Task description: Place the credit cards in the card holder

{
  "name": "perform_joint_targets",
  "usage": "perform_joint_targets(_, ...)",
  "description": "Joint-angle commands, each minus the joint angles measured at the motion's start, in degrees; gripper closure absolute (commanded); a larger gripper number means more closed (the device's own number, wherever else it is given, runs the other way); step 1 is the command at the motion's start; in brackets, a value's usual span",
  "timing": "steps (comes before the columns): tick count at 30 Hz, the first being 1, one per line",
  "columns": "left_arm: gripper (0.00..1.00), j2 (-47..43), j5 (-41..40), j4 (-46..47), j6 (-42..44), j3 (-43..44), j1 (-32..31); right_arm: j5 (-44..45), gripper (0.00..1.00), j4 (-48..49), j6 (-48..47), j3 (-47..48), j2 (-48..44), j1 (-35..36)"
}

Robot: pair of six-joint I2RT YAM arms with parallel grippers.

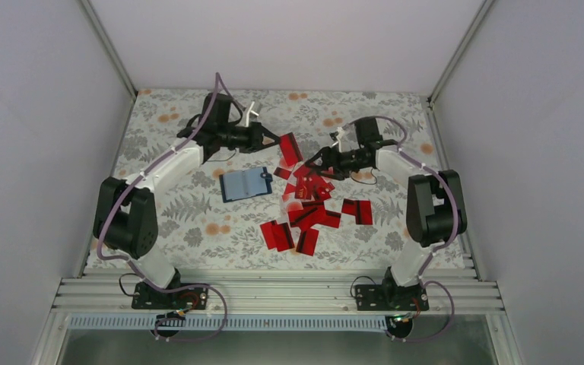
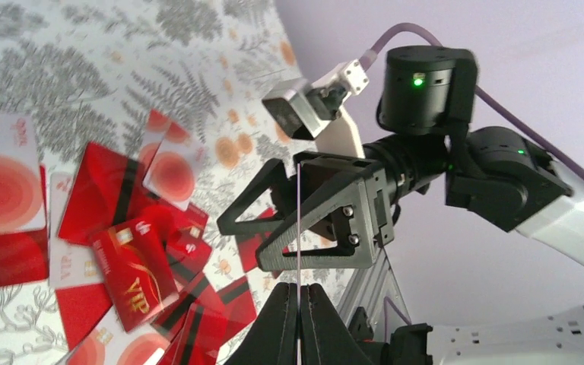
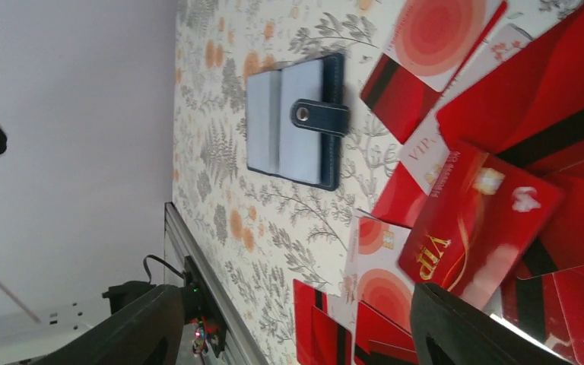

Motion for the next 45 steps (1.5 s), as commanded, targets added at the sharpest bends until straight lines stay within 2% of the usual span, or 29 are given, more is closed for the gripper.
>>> perform_joint_targets(1,0.98,0.43,8.67,-1.81,6.65,4.35,2.29,-5.21,0.22,1.20,-3.02,-0.94,-6.06,-1.54)
perform_joint_targets(9,0.98,4.53,18.96,-9.31,14.50,13.54,3.29,-22.33,0.21,10.28,2.75,-2.49,-13.00,-3.02)
perform_joint_targets(13,0.98,5.56,21.72,-10.42,15.55,15.19,3.26,-27.60,0.21,8.57,1.97,0.48,-13.06,-2.84)
perform_joint_targets(21,0.98,6.45,25.64,-10.15,15.67,16.19,2.71,-29.54,0.25,7.57,2.78,7.64,-9.60,1.52)
perform_joint_targets(26,0.98,6.10,26.71,-9.81,15.12,16.19,2.10,-29.11,0.40,7.13,3.14,11.45,-7.19,4.19)
perform_joint_targets(29,0.98,5.65,26.70,-9.90,14.98,15.85,1.99,-29.54,0.58,7.04,3.33,13.28,-4.48,5.19)
perform_joint_targets(36,0.98,5.32,25.94,-10.27,14.96,14.82,2.06,-29.37,0.92,7.18,4.53,14.91,-1.88,6.95)
perform_joint_targets(38,0.98,5.53,25.89,-10.41,14.74,14.70,1.99,-29.41,0.96,7.21,4.80,14.81,-1.42,7.25)
perform_joint_targets(45,0.96,7.33,22.75,-11.66,12.83,13.12,3.16,-28.33,0.96,10.88,11.10,13.76,0.16,7.29)
